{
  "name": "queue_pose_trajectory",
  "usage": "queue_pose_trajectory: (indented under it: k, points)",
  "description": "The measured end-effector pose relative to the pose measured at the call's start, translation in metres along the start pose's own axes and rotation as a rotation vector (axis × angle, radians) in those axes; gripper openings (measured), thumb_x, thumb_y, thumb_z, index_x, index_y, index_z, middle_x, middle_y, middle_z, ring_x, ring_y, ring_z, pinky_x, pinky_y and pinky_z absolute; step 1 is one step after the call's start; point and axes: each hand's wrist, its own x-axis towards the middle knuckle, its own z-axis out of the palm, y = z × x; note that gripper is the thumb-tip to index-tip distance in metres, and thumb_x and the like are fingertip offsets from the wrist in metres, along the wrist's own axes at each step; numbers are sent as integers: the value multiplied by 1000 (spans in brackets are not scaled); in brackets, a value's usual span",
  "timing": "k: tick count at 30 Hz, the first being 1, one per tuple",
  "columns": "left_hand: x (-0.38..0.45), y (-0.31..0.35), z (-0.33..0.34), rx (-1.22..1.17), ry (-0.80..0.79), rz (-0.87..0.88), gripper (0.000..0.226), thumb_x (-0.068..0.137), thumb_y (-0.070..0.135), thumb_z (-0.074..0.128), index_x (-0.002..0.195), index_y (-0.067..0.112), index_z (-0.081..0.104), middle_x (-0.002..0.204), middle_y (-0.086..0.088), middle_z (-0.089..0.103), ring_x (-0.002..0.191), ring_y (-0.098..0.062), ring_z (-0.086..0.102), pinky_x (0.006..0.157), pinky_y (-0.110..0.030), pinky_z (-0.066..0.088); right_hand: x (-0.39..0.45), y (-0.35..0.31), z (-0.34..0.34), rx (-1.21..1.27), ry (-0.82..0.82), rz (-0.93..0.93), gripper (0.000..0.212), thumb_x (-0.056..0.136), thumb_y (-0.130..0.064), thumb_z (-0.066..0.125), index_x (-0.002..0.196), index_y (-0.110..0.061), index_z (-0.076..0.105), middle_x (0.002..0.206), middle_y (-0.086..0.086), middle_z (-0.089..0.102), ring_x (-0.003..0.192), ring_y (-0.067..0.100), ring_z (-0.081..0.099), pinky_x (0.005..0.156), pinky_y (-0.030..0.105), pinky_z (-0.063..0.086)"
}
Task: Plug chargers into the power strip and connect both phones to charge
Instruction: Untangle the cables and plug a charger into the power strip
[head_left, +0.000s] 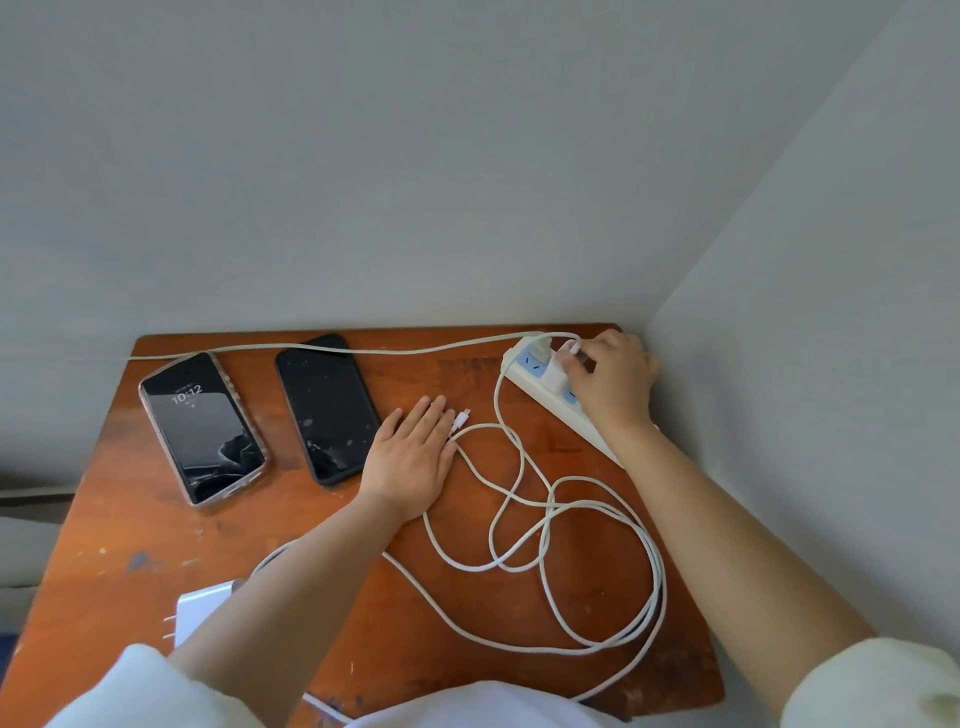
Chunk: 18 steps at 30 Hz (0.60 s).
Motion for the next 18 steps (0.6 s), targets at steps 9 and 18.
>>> queue_pose_trajectory:
  k: [9,18]
  points:
    - [2,0,1,1,-15,-4,52,96,44,10,144,26,2,156,5,1,142,-12,-6,111,-31,-8,-15,-5,4,-10,115,-43,24,88,-18,57,93,3,67,97,22,67,102,37,51,82,43,32]
    - [1,-1,2,-2,-7,-4,52,96,44,10,144,25,2,156,5,2,142,-12,-5,110,-29,-10,5,1,0,-79,-10,-46,30,93,-26,48,96,-2,66,104,17,64,105,31,47,84,42,32]
